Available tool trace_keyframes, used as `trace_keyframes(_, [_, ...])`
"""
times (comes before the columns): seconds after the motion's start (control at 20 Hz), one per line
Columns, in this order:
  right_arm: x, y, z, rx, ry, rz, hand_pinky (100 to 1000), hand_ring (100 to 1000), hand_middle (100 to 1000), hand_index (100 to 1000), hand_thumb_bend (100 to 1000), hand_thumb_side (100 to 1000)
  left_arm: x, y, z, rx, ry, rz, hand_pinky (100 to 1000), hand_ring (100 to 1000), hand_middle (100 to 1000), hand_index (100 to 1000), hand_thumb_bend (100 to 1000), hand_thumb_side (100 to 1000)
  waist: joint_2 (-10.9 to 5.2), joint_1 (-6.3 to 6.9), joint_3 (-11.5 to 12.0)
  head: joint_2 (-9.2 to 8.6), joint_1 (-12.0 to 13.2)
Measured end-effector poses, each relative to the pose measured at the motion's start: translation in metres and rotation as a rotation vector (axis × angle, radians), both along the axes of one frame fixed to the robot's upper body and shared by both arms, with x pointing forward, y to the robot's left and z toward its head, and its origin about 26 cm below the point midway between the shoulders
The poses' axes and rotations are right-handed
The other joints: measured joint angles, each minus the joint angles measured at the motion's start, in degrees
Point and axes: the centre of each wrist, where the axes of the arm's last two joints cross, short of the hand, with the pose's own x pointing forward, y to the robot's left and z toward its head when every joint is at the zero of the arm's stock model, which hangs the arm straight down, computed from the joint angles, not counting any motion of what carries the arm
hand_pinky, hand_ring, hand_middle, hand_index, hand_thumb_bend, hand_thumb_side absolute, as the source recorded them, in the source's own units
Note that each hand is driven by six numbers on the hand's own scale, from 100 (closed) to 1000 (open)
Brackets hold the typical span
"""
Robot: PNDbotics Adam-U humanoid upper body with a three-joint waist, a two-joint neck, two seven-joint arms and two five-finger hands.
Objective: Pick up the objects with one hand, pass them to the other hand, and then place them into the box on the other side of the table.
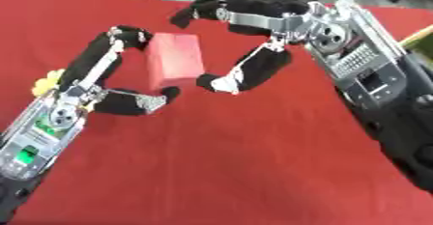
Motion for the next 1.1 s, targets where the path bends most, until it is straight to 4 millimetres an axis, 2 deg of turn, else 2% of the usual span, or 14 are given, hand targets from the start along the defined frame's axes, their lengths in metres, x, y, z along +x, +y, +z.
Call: trace_keyframes(1.1, [0.009,0.009,-0.011,-0.008,0.0,-0.002,1000,1000,864,957,286,319,0.0,-0.011,-0.001,-0.015,0.003,-0.021,675,581,459,541,100,197,0.02,-0.22,0.8,0.0,-0.6])
